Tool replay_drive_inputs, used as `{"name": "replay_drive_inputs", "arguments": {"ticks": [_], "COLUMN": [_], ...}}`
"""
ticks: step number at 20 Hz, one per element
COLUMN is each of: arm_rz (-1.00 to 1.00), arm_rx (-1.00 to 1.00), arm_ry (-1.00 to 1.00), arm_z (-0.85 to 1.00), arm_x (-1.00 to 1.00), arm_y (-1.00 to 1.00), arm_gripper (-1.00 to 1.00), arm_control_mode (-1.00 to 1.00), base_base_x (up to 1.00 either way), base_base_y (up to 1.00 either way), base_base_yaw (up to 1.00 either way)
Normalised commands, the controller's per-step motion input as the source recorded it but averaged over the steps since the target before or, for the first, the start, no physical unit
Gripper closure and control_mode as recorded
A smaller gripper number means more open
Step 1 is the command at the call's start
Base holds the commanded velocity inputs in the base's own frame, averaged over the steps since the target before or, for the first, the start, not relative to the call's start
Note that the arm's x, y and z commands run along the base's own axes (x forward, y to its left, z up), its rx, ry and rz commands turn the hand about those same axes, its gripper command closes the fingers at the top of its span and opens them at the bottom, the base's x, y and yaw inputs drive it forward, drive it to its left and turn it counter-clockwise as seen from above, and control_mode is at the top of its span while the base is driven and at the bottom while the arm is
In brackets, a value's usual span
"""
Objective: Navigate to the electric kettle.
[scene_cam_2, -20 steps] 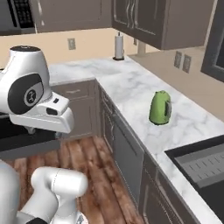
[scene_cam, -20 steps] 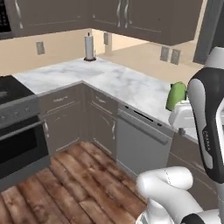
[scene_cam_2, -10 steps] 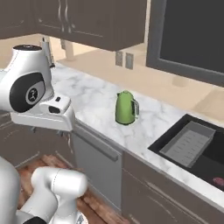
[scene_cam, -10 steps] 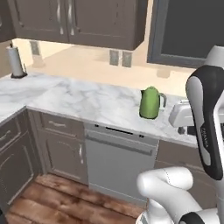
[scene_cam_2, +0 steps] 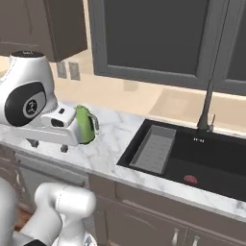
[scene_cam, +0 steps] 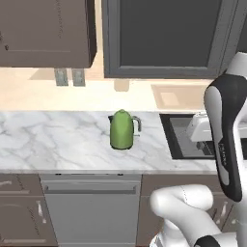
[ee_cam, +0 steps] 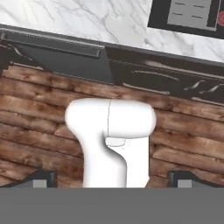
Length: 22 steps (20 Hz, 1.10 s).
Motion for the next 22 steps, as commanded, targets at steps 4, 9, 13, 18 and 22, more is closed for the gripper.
{"name": "replay_drive_inputs", "arguments": {"ticks": [4,9,13,18,22], "arm_rz": [0.00,0.00,0.00,0.00,0.00], "arm_rx": [0.00,0.00,0.00,0.00,0.00], "arm_ry": [0.00,0.00,0.00,0.00,0.00], "arm_z": [0.00,0.00,0.00,0.00,0.00], "arm_x": [0.00,0.00,0.00,0.00,0.00], "arm_y": [0.00,0.00,0.00,0.00,0.00], "arm_gripper": [-1.00,-1.00,-1.00,-1.00,-1.00], "arm_control_mode": [1.00,1.00,1.00,1.00,1.00], "base_base_x": [0.68,0.35,0.27,0.31,0.37], "base_base_y": [0.26,0.56,0.68,0.28,0.08], "base_base_yaw": [-0.24,-0.13,-0.08,-0.19,-0.26]}}
